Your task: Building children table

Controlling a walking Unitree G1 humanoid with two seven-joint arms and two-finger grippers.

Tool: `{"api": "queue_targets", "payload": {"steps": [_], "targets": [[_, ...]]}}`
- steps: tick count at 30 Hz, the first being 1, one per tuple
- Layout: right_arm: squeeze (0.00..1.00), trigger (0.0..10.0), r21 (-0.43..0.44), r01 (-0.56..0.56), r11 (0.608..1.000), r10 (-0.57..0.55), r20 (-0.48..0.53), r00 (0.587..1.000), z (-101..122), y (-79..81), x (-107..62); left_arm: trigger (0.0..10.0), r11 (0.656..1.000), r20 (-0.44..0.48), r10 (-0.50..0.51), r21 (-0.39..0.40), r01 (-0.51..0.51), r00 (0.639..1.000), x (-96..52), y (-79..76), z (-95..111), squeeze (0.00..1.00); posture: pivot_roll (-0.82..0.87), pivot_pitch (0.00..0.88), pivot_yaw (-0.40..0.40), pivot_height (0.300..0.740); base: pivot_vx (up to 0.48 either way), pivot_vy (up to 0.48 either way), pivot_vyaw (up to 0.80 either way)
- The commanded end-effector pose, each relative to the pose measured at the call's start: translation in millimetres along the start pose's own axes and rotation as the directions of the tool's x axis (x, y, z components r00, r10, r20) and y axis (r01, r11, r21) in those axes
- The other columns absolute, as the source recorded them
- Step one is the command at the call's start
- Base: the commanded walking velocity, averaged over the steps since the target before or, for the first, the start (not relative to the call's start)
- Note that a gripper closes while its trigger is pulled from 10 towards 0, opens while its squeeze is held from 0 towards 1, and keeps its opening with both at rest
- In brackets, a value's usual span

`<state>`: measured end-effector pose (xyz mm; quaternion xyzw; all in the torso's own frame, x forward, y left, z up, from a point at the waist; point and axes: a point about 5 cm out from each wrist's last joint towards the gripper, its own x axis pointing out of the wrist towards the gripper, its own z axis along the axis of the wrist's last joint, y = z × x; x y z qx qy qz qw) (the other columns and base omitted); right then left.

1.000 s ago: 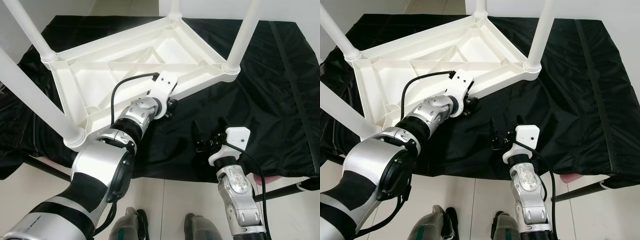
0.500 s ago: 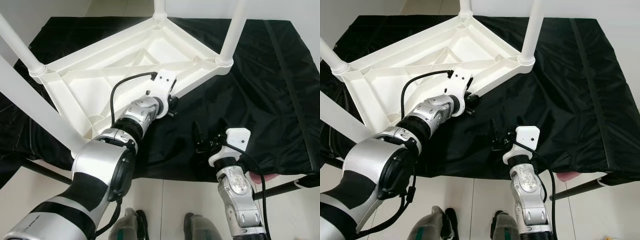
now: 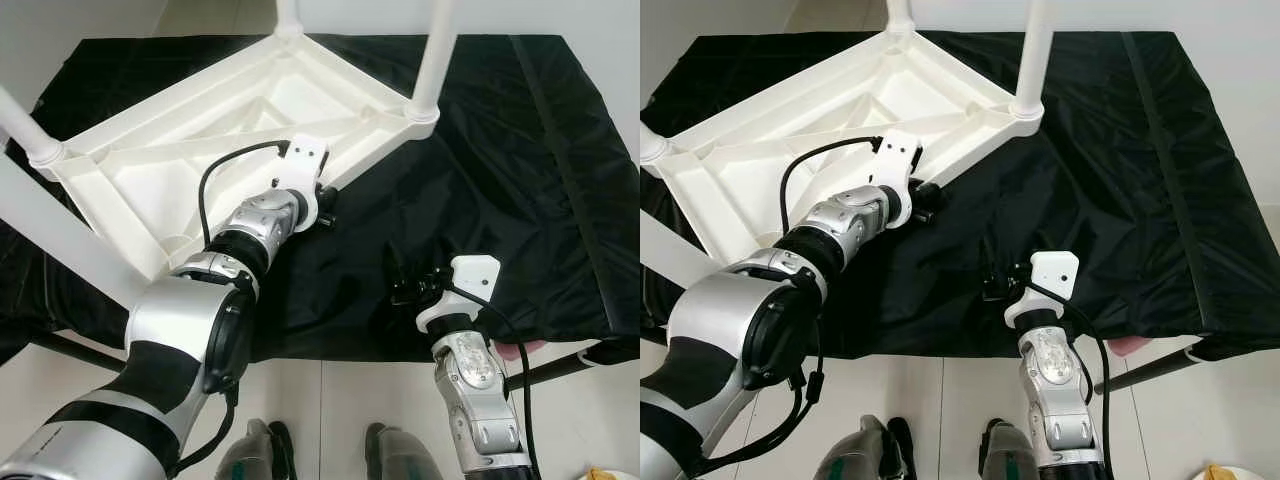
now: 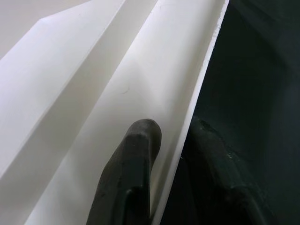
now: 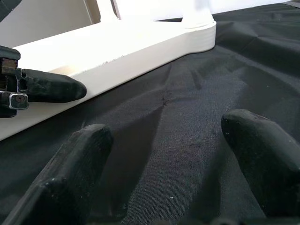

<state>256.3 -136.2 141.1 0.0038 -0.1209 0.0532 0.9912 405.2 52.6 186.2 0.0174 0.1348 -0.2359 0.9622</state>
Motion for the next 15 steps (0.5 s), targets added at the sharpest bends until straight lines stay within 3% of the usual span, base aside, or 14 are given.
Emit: {"api": "queue_targets", "payload": {"steps": [1, 2, 3, 4, 8, 9, 10, 11, 12, 13, 14, 15], "targets": [[0.00, 10.0, 0.004, -0.003, 1.000, 0.003, -0.010, 1.000, -2, 3.5, -1.8, 3.5, 0.943, -0.011, 0.333, -0.010, -0.333, 0.943, -4.9, 23.7, -4, 0.00, -0.10, 0.164, 0.114, 0.740, 0.000, 0.000, 0.00], [0.00, 10.0, 0.004, -0.003, 1.000, 0.003, -0.010, 1.000, -2, 3.5, -1.8, 3.5, 0.943, -0.011, 0.333, -0.010, -0.333, 0.943, -4.9, 23.7, -4, 0.00, -0.10, 0.164, 0.114, 0.740, 0.000, 0.000, 0.00], [0.00, 10.0, 0.005, -0.002, 1.000, 0.002, -0.010, 1.000, -2, 3.6, -1.7, 10.0, 0.950, 0.003, 0.311, 0.031, -0.311, 0.950, -3.2, 18.3, -2, 0.00, -0.10, 0.165, 0.114, 0.740, 0.000, 0.000, 0.00], [0.00, 10.0, 0.006, -0.001, 1.000, 0.001, -0.010, 1.000, -2, 3.7, -1.6, 10.0, 0.956, 0.023, 0.277, 0.097, -0.278, 0.961, -0.9, 10.6, 1, 0.00, -0.10, 0.165, 0.114, 0.740, 0.000, 0.000, 0.00], [0.00, 10.0, 0.005, -0.002, 1.000, 0.002, -0.010, 1.000, -1, 3.8, -1.9, 10.0, 0.974, 0.072, 0.203, 0.086, -0.209, 0.977, 2.2, -1.8, 8, 0.00, -0.10, 0.166, 0.114, 0.740, 0.000, 0.000, 0.00], [0.00, 10.0, 0.004, -0.002, 1.000, 0.002, -0.010, 1.000, -1, 3.7, -2.0, 10.0, 0.982, 0.092, 0.164, 0.076, -0.171, 0.982, 3.3, -7.3, 11, 0.22, -0.10, 0.167, 0.113, 0.740, 0.000, 0.000, 0.00], [0.00, 10.0, 0.004, -0.002, 1.000, 0.002, -0.010, 1.000, -1, 3.4, -2.5, 10.0, 0.993, 0.114, 0.071, 0.082, -0.081, 0.991, 5.3, -19.1, 14, 1.00, -0.10, 0.170, 0.112, 0.740, 0.000, 0.000, 0.00], [0.00, 10.0, 0.003, -0.002, 1.000, 0.002, -0.010, 1.000, -1, 3.2, -2.9, 10.0, 0.996, 0.124, 0.009, 0.090, -0.020, 0.992, 6.2, -26.6, 16, 1.00, -0.09, 0.170, 0.112, 0.740, 0.000, 0.000, 0.00], [0.00, 10.0, 0.003, -0.002, 1.000, 0.002, -0.010, 1.000, -1, 3.2, -2.9, 10.0, 0.996, 0.124, 0.009, 0.090, -0.020, 0.992, 6.2, -26.6, 16, 1.00, -0.09, 0.170, 0.112, 0.740, 0.000, 0.000, 0.00], [0.00, 10.0, 0.001, -0.003, 1.000, 0.003, -0.010, 1.000, -1, 2.8, -3.4, 10.0, 0.991, 0.158, -0.087, 0.116, 0.069, 0.984, 6.5, -37.5, 21, 1.00, -0.09, 0.171, 0.110, 0.740, 0.000, 0.000, 0.00], [0.00, 10.0, 0.001, -0.003, 1.000, 0.003, -0.010, 1.000, -1, 2.8, -3.4, 10.0, 0.991, 0.158, -0.087, 0.116, 0.069, 0.984, 6.5, -37.5, 21, 1.00, -0.09, 0.171, 0.110, 0.740, 0.000, 0.000, 0.00], [0.00, 10.0, 0.000, -0.005, 1.000, 0.005, -0.009, 1.000, -1, 2.4, -3.2, 10.0, 0.985, 0.181, -0.134, 0.129, 0.112, 0.974, 5.8, -41.3, 25, 0.60, -0.08, 0.171, 0.106, 0.740, 0.000, 0.000, 0.00]]}}
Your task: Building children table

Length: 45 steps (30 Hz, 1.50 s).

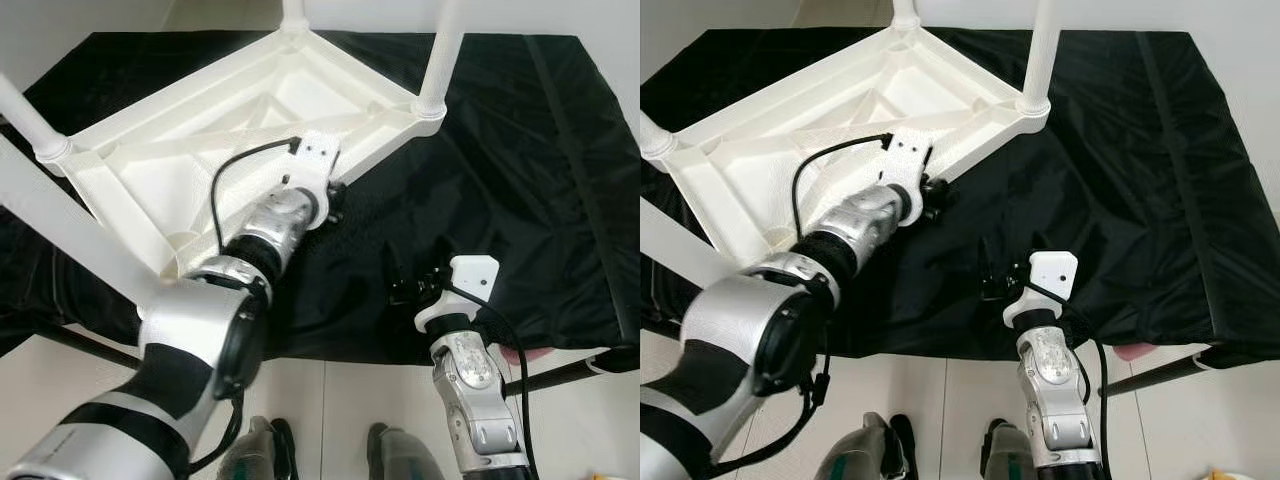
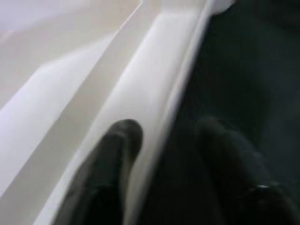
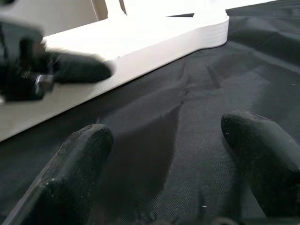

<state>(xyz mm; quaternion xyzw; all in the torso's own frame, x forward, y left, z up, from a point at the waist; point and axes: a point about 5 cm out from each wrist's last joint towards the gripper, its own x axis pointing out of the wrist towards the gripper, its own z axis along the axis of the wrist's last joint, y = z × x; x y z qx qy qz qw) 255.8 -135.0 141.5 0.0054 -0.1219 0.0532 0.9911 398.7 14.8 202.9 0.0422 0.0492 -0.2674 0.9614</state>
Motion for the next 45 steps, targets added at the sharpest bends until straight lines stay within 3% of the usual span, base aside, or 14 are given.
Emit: {"api": "queue_targets", "payload": {"steps": [1, 3, 4, 11, 15, 20, 23, 25, 26, 28, 29, 31, 39, 45], "targets": [[0.00, 10.0, -0.003, -0.005, 1.000, 0.005, -0.011, 1.000, -1, 1.2, -3.0, 10.0, 0.997, 0.039, -0.072, 0.018, 0.072, 0.997, 0.2, -3.6, 8, 0.60, -0.08, 0.171, 0.106, 0.740, 0.000, 0.000, 0.00], [0.00, 10.0, -0.004, -0.006, 1.000, 0.006, -0.010, 1.000, -1, 0.8, -2.9, 10.0, 0.995, 0.058, -0.103, 0.023, 0.102, 0.993, 0.2, -5.9, 11, 0.60, -0.08, 0.171, 0.104, 0.740, 0.000, 0.000, 0.00], [0.00, 10.0, -0.004, -0.012, 1.000, 0.012, -0.010, 1.000, -1, 0.1, -2.0, 10.0, 0.988, 0.095, -0.156, 0.035, 0.153, 0.983, -0.5, -8.8, 17, 0.00, -0.06, 0.169, 0.096, 0.740, 0.000, 0.000, 0.00], [0.00, 10.0, -0.011, -0.070, 0.997, 0.070, -0.006, 0.998, -2, 1.1, 7.6, 10.0, 0.955, 0.244, -0.294, 0.125, 0.271, 0.924, -13.7, -11.6, 45, 0.00, -0.03, 0.160, 0.070, 0.740, 0.000, 0.000, 0.00], [0.00, 10.0, -0.020, -0.094, 0.995, 0.094, 0.002, 0.996, -1, 1.1, 14.8, 10.0, 0.954, 0.319, -0.288, 0.182, 0.240, 0.903, -26.3, -7.1, 60, 0.00, -0.02, 0.156, 0.062, 0.740, 0.000, 0.000, 0.00], [0.00, 10.0, -0.034, -0.127, 0.991, 0.128, 0.015, 0.992, 0, 0.0, 27.4, 10.0, 0.963, 0.474, -0.192, 0.259, 0.072, 0.859, -51.6, 8.6, 88, 0.00, 0.01, 0.141, 0.037, 0.740, 0.000, 0.000, 0.00], [0.00, 10.0, -0.035, -0.133, 0.990, 0.134, 0.019, 0.991, 1, 0.1, 30.2, 10.0, 0.964, 0.493, -0.156, 0.266, 0.022, 0.856, -56.8, 14.2, 92, 0.00, 0.02, 0.135, 0.029, 0.740, 0.000, 0.000, 0.00], [0.00, 10.0, -0.039, -0.144, 0.989, 0.145, 0.028, 0.989, 2, 0.6, 36.3, 10.0, 0.968, 0.502, -0.039, 0.232, -0.092, 0.864, -67.0, 28.6, 90, 0.00, 0.04, 0.131, 0.023, 0.740, 0.000, 0.000, 0.00], [0.00, 10.0, -0.039, -0.144, 0.989, 0.145, 0.028, 0.989, 2, 0.6, 36.3, 10.0, 0.968, 0.502, -0.039, 0.232, -0.092, 0.864, -67.0, 28.6, 90, 0.00, 0.04, 0.131, 0.023, 0.740, 0.000, 0.000, 0.00], [0.00, 10.0, -0.040, -0.150, 0.988, 0.152, 0.035, 0.988, 3, 0.5, 40.7, 10.0, 0.964, 0.538, 0.089, 0.164, -0.208, 0.839, -82.4, 43.0, 88, 0.00, 0.04, 0.128, 0.018, 0.740, 0.000, 0.000, 0.00], [0.00, 10.0, -0.040, -0.150, 0.988, 0.152, 0.035, 0.988, 3, 0.5, 40.7, 10.0, 0.964, 0.538, 0.089, 0.164, -0.208, 0.839, -82.4, 43.0, 88, 0.00, 0.04, 0.128, 0.018, 0.740, 0.000, 0.000, 0.00], [0.00, 10.0, -0.039, -0.154, 0.987, 0.156, 0.037, 0.987, 2, 0.7, 43.0, 10.0, 0.948, 0.588, 0.169, 0.122, -0.294, 0.791, -100.6, 53.9, 94, 0.00, 0.05, 0.122, 0.013, 0.740, 0.000, 0.000, 0.00], [0.00, 10.0, -0.039, -0.162, 0.986, 0.164, 0.045, 0.985, 1, 1.3, 46.2, 10.0, 0.913, 0.610, 0.269, 0.085, -0.399, 0.745, -131.0, 73.4, 98, 0.00, 0.06, 0.121, 0.016, 0.740, 0.000, 0.000, 0.00], [0.00, 10.0, -0.040, -0.163, 0.986, 0.165, 0.048, 0.985, 0, 0.4, 46.0, 10.0, 0.914, 0.552, 0.342, -0.007, -0.406, 0.760, -152.8, 91.4, 89, 0.00, 0.07, 0.125, 0.020, 0.740, 0.000, 0.000, 0.00]]}}
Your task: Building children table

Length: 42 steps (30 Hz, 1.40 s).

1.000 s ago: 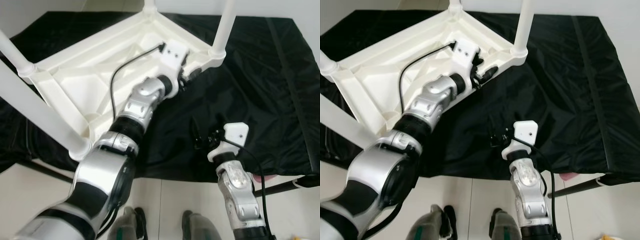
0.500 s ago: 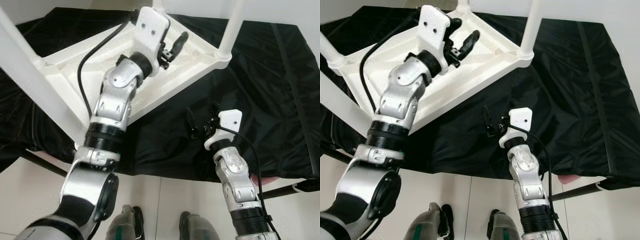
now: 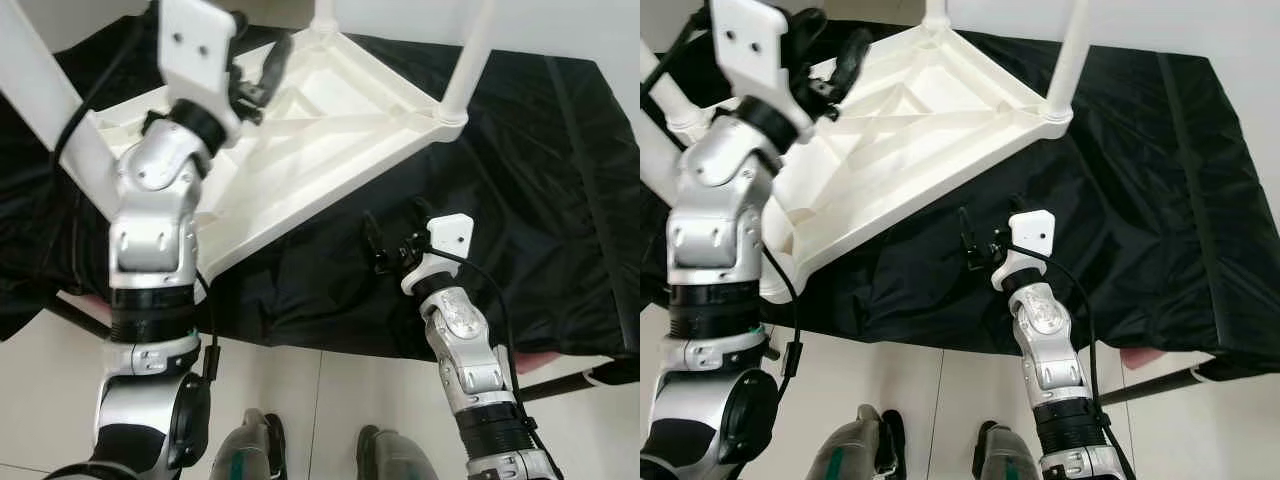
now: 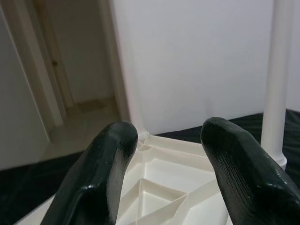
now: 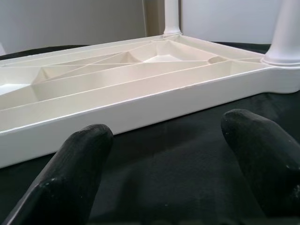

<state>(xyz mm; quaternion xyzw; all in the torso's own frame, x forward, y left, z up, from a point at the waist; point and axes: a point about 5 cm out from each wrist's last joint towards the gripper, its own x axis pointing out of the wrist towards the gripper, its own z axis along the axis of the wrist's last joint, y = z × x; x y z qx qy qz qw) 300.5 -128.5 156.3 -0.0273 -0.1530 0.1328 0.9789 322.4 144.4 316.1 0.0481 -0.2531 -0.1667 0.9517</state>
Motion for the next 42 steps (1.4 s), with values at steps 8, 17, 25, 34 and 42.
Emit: {"api": "queue_targets", "payload": {"steps": [8, 17, 25, 34, 42], "targets": [[0.00, 10.0, 0.018, -0.002, 1.000, 0.003, -0.008, 1.000, -5, 2.0, -3.4, 10.0, 0.960, 0.000, 0.277, -0.055, -0.276, 0.961, -17.6, 41.7, 10, 0.00, 0.07, 0.131, 0.033, 0.740, 0.000, 0.000, 0.00], [0.00, 10.0, 0.024, 0.014, 1.000, -0.013, -0.011, 1.000, -8, 2.6, -8.8, 10.0, 0.989, -0.107, -0.010, -0.149, -0.007, 0.994, -42.4, 19.8, 2, 0.00, 0.07, 0.142, 0.057, 0.740, 0.000, 0.000, 0.00], [0.00, 10.0, 0.030, 0.019, 0.999, -0.019, -0.014, 1.000, -10, 4.2, -9.5, 10.0, 0.951, -0.150, -0.243, -0.231, 0.205, 0.958, -71.5, -2.6, -3, 0.00, 0.09, 0.159, 0.067, 0.740, 0.000, 0.000, 0.00], [0.00, 10.0, 0.036, -0.017, 0.999, 0.017, -0.014, 1.000, -13, 7.8, 3.8, 10.0, 0.885, -0.192, -0.400, -0.333, 0.324, 0.896, -121.1, -8.6, -4, 0.00, 0.15, 0.176, 0.056, 0.740, 0.000, 0.000, 0.00], [0.00, 10.0, 0.023, -0.049, 0.999, 0.049, -0.001, 0.999, -12, 5.3, 20.4, 10.0, 0.812, -0.224, -0.517, -0.434, 0.390, 0.826, -146.5, -19.7, -4, 0.00, 0.17, 0.177, 0.053, 0.740, 0.000, 0.000, 0.00]]}}
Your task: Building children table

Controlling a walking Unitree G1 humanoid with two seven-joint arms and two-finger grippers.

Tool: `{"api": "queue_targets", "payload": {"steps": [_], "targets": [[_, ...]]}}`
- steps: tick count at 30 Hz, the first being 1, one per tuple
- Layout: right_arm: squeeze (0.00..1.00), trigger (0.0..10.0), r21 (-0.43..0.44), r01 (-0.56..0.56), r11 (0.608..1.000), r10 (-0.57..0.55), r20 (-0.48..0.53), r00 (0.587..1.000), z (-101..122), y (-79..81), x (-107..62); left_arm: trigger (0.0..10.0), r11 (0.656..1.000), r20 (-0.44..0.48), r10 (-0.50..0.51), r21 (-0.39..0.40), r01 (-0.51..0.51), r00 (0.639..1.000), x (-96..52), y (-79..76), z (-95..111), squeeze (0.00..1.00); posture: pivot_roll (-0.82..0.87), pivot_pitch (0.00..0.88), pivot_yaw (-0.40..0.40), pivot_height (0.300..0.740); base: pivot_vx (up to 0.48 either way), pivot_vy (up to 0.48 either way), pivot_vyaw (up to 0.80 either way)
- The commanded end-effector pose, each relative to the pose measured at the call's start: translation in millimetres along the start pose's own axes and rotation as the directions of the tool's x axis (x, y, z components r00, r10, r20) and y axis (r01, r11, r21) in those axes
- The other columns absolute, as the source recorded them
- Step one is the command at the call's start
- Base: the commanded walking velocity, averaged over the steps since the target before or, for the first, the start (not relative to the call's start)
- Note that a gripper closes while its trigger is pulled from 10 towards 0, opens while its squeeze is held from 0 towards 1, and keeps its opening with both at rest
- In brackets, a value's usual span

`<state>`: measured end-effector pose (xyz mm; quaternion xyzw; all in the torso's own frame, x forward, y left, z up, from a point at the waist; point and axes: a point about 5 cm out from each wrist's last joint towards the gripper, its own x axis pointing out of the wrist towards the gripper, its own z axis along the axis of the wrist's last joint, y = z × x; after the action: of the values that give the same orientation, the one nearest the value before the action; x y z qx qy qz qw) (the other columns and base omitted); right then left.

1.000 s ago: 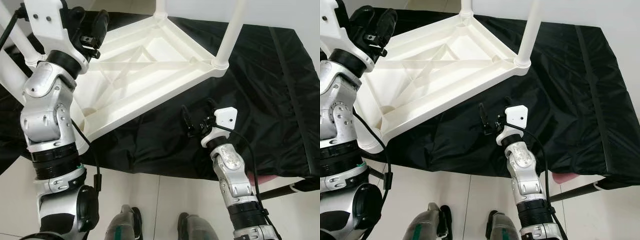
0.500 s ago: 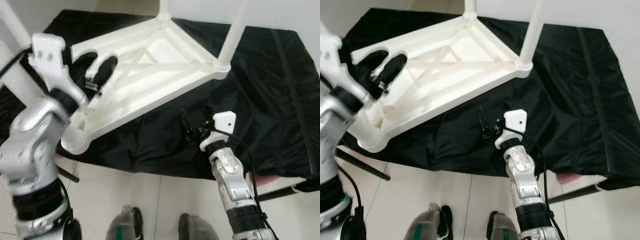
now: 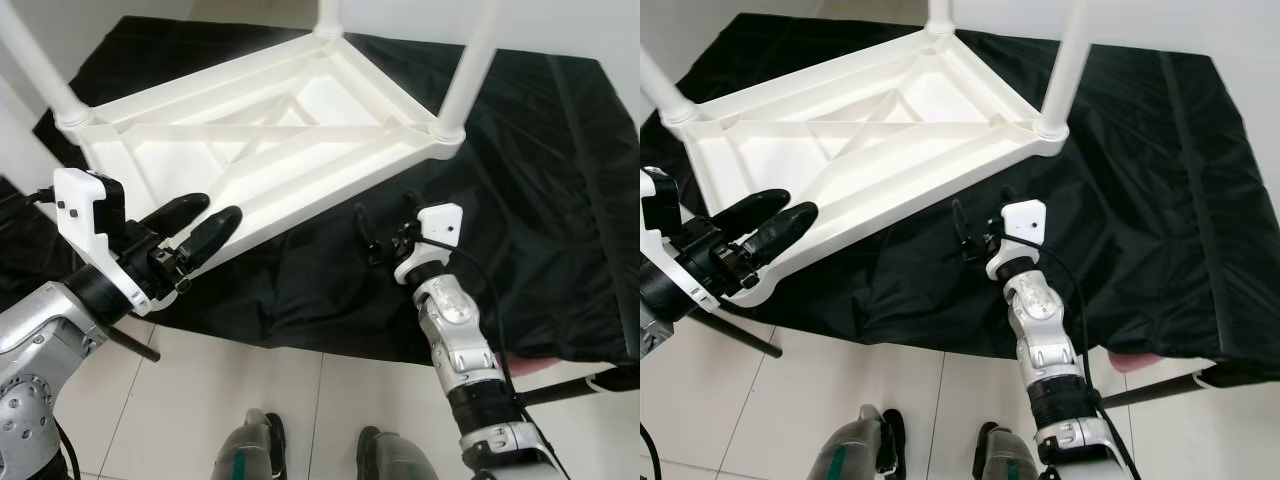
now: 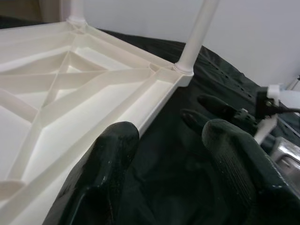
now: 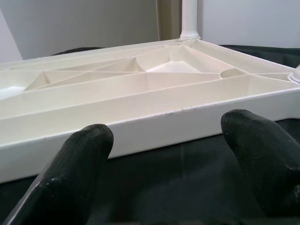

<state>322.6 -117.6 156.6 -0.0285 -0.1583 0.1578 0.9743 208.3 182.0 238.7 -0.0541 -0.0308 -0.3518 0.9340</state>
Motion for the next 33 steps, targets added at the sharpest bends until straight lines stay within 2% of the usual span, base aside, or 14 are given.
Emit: {"api": "queue_targets", "payload": {"steps": [1, 2, 4, 5, 7, 9, 11, 12, 15, 19, 27, 29, 30, 33], "targets": [[0.00, 10.0, 0.019, 0.002, 1.000, -0.002, -0.014, 1.000, -5, 0.5, -3.0, 10.0, 0.987, -0.007, -0.161, 0.012, 0.161, 0.987, -2.8, -10.7, 1, 0.00, 0.17, 0.177, 0.053, 0.740, 0.000, 0.000, 0.00], [0.00, 10.0, 0.013, -0.006, 1.000, 0.006, -0.009, 1.000, -4, -1.4, 3.1, 10.0, 0.983, -0.063, -0.186, -0.018, 0.185, 0.981, -11.6, -13.7, -7, 0.00, 0.19, 0.173, 0.047, 0.740, 0.000, 0.000, 0.00], [0.00, 10.0, 0.013, -0.006, 1.000, 0.006, -0.009, 1.000, -4, -1.4, 3.1, 10.0, 0.983, -0.063, -0.186, -0.018, 0.185, 0.981, -11.6, -13.7, -7, 0.00, 0.19, 0.173, 0.047, 0.740, 0.000, 0.000, 0.00], [0.00, 10.0, 0.004, -0.013, 1.000, 0.013, -0.007, 1.000, -4, -3.9, 10.3, 10.0, 0.978, -0.119, -0.208, -0.054, 0.203, 0.971, -25.5, -15.7, -15, 0.00, 0.21, 0.168, 0.042, 0.740, 0.000, 0.000, 0.00], [0.00, 10.0, 0.004, -0.013, 1.000, 0.013, -0.007, 1.000, -4, -3.9, 10.3, 10.0, 0.978, -0.119, -0.208, -0.054, 0.203, 0.971, -25.5, -15.7, -15, 0.00, 0.21, 0.168, 0.042, 0.740, 0.000, 0.000, 0.00], [0.00, 10.0, -0.008, -0.032, 0.999, 0.032, -0.003, 0.999, -2, -5.8, 22.5, 10.0, 0.973, -0.181, -0.213, -0.128, 0.192, 0.960, -52.7, -12.0, -22, 0.00, 0.23, 0.162, 0.036, 0.740, 0.000, 0.000, 0.00], [0.00, 10.0, -0.008, -0.032, 0.999, 0.032, -0.003, 0.999, -2, -5.8, 22.5, 10.0, 0.973, -0.181, -0.213, -0.128, 0.192, 0.960, -52.7, -12.0, -22, 0.00, 0.23, 0.162, 0.036, 0.740, 0.000, 0.000, 0.00], [0.00, 10.0, -0.013, -0.051, 0.999, 0.051, -0.001, 0.999, -1, -4.1, 28.3, 10.0, 0.977, -0.201, -0.184, -0.149, 0.156, 0.962, -68.1, -5.8, -23, 0.00, 0.25, 0.160, 0.034, 0.740, 0.000, 0.000, 0.00], [0.00, 10.0, -0.017, -0.066, 0.998, 0.066, 0.003, 0.998, 0, -2.3, 32.4, 10.0, 0.979, -0.218, -0.154, -0.166, 0.118, 0.964, -79.5, -1.0, -24, 0.00, 0.25, 0.159, 0.033, 0.740, 0.000, 0.000, 0.00], [0.00, 10.0, -0.018, -0.108, 0.994, 0.108, 0.014, 0.994, 1, 4.8, 42.9, 10.0, 0.990, -0.277, -0.014, -0.139, -0.026, 0.961, -110.8, 16.3, -18, 0.00, 0.27, 0.156, 0.026, 0.740, 0.000, 0.000, 0.00], [0.00, 10.0, -0.008, -0.123, 0.992, 0.123, 0.016, 0.992, 0, 9.5, 47.5, 10.0, 0.987, -0.276, 0.116, -0.076, -0.142, 0.954, -127.5, 36.4, -6, 0.00, 0.30, 0.149, 0.018, 0.740, 0.000, 0.000, 0.00], [0.00, 10.0, -0.005, -0.127, 0.992, 0.127, 0.018, 0.992, -1, 11.2, 48.2, 10.0, 0.981, -0.270, 0.169, -0.051, -0.189, 0.948, -132.7, 45.2, -4, 0.00, 0.30, 0.149, 0.018, 0.740, 0.000, 0.000, 0.00], [0.00, 10.0, 0.000, -0.133, 0.991, 0.133, 0.021, 0.991, -1, 13.3, 49.5, 10.0, 0.960, -0.249, 0.263, -0.033, -0.279, 0.932, -138.3, 61.6, -1, 0.00, 0.30, 0.143, 0.013, 0.740, 0.000, 0.000, 0.00], [0.00, 10.0, 0.002, -0.136, 0.991, 0.136, 0.024, 0.990, -2, 14.4, 49.5, 10.0, 0.943, -0.231, 0.323, 0.000, -0.332, 0.918, -132.7, 71.6, -1, 0.00, 0.30, 0.142, 0.013, 0.740, 0.000, 0.000, 0.00]]}}
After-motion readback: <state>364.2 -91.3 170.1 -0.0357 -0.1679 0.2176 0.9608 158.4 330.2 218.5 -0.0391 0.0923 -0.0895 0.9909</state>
